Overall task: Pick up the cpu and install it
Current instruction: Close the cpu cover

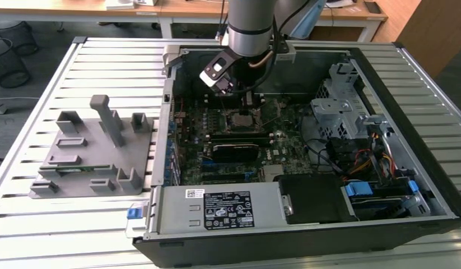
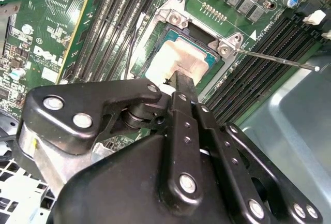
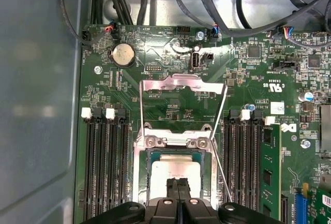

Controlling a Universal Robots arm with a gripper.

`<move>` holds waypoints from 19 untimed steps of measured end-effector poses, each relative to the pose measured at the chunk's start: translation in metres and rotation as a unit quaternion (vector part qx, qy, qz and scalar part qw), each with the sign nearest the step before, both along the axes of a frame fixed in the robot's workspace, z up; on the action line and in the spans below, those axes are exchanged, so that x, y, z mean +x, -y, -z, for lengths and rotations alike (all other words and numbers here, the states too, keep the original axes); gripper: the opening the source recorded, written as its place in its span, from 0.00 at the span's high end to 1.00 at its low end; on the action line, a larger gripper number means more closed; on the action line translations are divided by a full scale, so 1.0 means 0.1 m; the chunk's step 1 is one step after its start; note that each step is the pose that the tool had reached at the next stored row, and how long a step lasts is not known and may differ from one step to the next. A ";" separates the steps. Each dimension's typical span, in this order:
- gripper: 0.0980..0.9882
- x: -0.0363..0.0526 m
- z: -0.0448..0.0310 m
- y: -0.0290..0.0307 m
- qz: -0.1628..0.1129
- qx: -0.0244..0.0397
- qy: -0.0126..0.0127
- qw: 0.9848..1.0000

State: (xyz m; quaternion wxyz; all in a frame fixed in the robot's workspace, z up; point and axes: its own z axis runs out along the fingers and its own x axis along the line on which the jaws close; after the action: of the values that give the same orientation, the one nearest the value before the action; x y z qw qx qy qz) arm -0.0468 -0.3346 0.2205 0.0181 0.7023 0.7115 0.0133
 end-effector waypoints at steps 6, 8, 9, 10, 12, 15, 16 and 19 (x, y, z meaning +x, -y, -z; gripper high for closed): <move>0.99 0.000 -0.016 0.000 0.000 0.000 0.000 1.000; 0.99 0.000 -0.025 0.000 0.000 0.000 0.000 1.000; 0.99 0.000 -0.030 0.000 0.000 0.000 0.000 1.000; 0.99 0.000 -0.036 0.000 0.000 0.000 0.000 1.000; 0.99 0.000 -0.046 0.000 0.000 0.000 0.000 1.000; 0.99 0.000 -0.057 0.000 0.000 0.000 0.000 1.000; 0.99 0.000 -0.062 0.000 0.000 0.000 0.000 1.000; 0.99 0.000 -0.078 0.000 0.000 0.000 0.000 1.000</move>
State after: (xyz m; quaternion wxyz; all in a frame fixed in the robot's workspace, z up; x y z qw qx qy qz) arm -0.0468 -0.3346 0.2283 0.0181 0.7023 0.7115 0.0134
